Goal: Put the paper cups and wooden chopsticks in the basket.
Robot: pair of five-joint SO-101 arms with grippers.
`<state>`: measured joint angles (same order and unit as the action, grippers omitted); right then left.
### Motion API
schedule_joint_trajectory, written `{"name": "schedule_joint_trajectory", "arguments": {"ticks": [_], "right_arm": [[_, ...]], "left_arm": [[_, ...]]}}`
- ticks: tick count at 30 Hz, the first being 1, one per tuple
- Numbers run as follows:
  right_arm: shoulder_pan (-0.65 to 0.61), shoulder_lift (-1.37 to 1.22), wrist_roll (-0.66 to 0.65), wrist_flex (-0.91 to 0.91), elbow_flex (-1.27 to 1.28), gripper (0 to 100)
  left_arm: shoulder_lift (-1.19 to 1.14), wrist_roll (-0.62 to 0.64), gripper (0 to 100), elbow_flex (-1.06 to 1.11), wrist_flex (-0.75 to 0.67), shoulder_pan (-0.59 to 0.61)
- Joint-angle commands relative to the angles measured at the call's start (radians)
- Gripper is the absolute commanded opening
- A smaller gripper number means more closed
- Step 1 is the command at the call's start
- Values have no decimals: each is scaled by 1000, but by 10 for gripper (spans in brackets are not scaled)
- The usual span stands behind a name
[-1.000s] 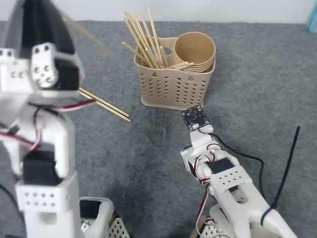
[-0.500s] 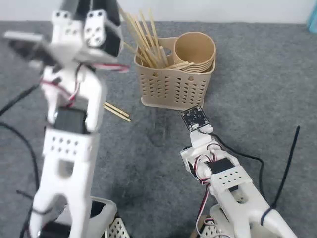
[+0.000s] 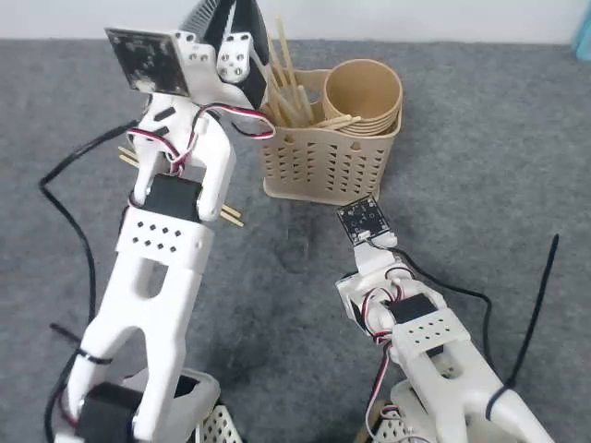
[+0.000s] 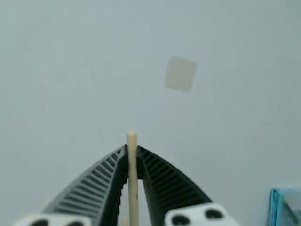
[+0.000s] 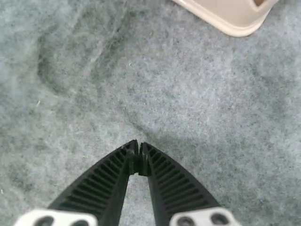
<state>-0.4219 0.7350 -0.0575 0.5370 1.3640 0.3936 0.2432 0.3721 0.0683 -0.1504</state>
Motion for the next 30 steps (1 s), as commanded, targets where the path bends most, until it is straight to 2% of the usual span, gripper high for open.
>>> {"name": "schedule_joint_trajectory", "arguments": {"ticks": [1, 5, 9, 15, 24, 30], "right_arm": [[7, 5, -15, -28, -14, 8], [7, 5, -15, -28, -14, 8], [7, 5, -15, -28, -14, 8], [7, 5, -15, -28, -14, 8], [7, 5, -15, -28, -14, 8], [7, 5, -15, -28, -11, 8]], "left_arm": [[8, -8, 17, -5, -28, -6], [9, 2, 130, -5, -17, -3], [20, 3, 241, -41, 123, 5], [20, 3, 242, -260, 420, 103], [9, 6, 242, -579, 858, 334], [-14, 232, 242, -582, 985, 489]]}}
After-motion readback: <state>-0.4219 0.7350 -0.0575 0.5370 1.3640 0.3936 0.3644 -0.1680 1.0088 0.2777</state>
